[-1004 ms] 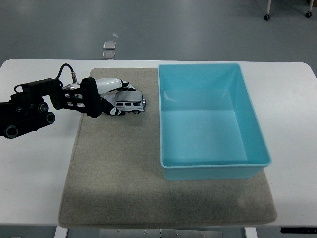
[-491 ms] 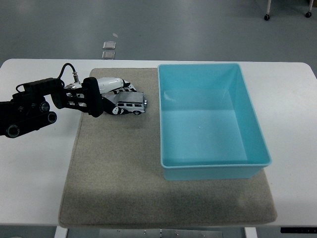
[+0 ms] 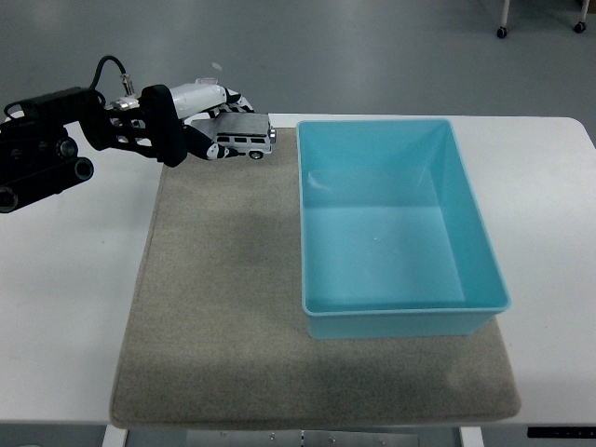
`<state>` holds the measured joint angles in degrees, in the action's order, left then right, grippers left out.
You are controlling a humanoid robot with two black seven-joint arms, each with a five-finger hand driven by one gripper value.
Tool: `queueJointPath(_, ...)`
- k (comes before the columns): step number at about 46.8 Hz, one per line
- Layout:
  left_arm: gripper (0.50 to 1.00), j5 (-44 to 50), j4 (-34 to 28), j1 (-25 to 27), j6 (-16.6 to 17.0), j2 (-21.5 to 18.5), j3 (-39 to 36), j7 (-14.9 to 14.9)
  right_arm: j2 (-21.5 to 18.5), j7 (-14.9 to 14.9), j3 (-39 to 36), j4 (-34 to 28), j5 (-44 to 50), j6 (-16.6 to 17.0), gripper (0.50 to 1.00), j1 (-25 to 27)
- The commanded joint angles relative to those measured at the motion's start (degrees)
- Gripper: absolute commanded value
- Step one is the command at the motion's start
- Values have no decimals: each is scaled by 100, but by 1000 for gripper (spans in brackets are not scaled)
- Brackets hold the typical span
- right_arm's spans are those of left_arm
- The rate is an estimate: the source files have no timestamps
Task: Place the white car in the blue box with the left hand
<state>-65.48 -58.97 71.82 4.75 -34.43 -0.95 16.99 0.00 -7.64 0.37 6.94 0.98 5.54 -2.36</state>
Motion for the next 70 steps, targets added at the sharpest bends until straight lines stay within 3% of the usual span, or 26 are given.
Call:
queueJointPath(1, 500, 0, -9, 253, -62, 41, 25, -29, 0, 0, -2, 0, -1, 0, 936, 7)
queueJointPath(7, 500, -26, -132, 543, -71, 190, 34, -82, 0, 0, -2, 0, -1, 0, 936, 7)
queueJointPath(16, 500, -61, -255, 763, -88, 972, 16, -99, 0, 0, -2, 0, -1, 0, 936, -2)
queueJointPath(35, 500, -421, -185, 447, -88, 2405, -230, -91, 0, 0, -2, 0, -1, 0, 936, -2)
queueJointPath(48, 500, -729, -89, 113, -167, 2722, -783, -91, 0, 0, -2, 0, -1, 0, 938, -2)
queueJointPath(62, 500, -738, -36, 34, -431, 2810, -784, -91, 0, 0, -2, 0, -1, 0, 936, -2)
queueJointPath(67, 749, -729, -62, 7, -422, 2819, -748, -91, 0, 0, -2, 0, -1, 0, 936, -2)
queueJointPath(70, 863, -720, -88, 7, -422, 2819, -740, -91, 0, 0, -2, 0, -1, 0, 936, 7)
